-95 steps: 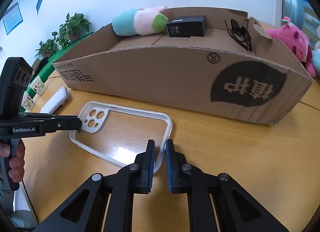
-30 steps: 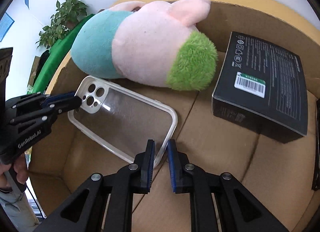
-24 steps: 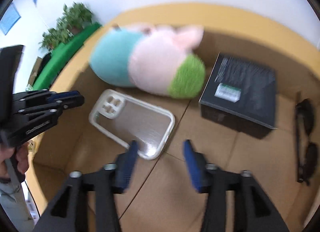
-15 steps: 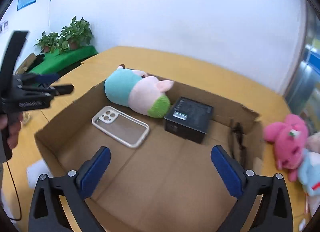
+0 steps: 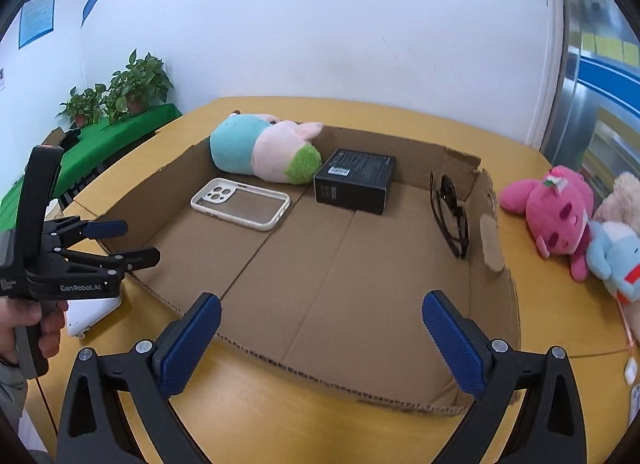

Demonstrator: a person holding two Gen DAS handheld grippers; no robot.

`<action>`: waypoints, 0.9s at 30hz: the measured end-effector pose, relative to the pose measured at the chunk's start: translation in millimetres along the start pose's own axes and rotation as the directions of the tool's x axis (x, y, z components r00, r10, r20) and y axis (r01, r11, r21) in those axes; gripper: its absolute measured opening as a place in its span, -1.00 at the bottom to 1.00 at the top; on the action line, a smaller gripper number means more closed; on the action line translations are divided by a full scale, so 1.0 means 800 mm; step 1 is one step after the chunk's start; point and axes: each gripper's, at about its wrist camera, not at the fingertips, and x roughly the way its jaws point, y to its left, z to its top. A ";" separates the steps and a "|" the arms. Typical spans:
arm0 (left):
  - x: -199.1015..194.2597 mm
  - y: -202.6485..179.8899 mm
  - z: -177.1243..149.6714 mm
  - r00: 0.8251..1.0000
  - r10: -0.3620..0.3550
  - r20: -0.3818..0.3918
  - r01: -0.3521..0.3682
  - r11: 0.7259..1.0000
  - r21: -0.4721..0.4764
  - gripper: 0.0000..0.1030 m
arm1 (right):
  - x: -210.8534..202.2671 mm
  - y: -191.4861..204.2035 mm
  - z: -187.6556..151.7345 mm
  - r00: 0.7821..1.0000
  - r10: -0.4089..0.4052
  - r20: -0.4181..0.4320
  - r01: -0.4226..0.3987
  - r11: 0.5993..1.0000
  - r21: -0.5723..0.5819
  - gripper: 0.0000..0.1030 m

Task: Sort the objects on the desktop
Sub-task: 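Move both tools out to the white power bank on the table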

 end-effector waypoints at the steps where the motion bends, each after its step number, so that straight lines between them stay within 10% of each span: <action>1: 0.000 0.000 -0.001 1.000 -0.005 -0.004 0.005 1.000 -0.006 0.52 | -0.001 0.000 -0.004 1.000 0.003 -0.002 -0.003 1.000 0.004 0.98; 12: -0.027 0.002 0.002 1.000 -0.025 0.004 0.025 0.999 -0.028 0.52 | -0.020 -0.008 -0.014 1.000 0.016 0.014 -0.016 1.000 -0.001 0.98; 21: -0.094 -0.013 0.014 0.978 0.018 0.209 -0.029 0.998 0.049 0.55 | -0.024 -0.017 -0.015 0.999 0.012 0.031 -0.013 1.000 0.007 0.97; 23: -0.103 -0.014 0.014 0.969 0.022 0.247 -0.036 0.998 0.052 0.54 | -0.026 -0.018 -0.016 0.999 0.004 0.048 -0.005 1.000 0.009 0.71; 25: -0.109 -0.010 0.014 0.965 -0.013 0.262 0.001 0.999 0.046 0.30 | -0.029 -0.019 -0.015 0.998 -0.007 0.067 0.006 1.000 0.011 0.40; 27: -0.108 0.000 0.015 0.968 -0.121 0.221 0.117 0.993 0.031 -0.96 | -0.033 -0.022 -0.013 0.997 -0.013 0.081 0.010 1.000 0.028 0.46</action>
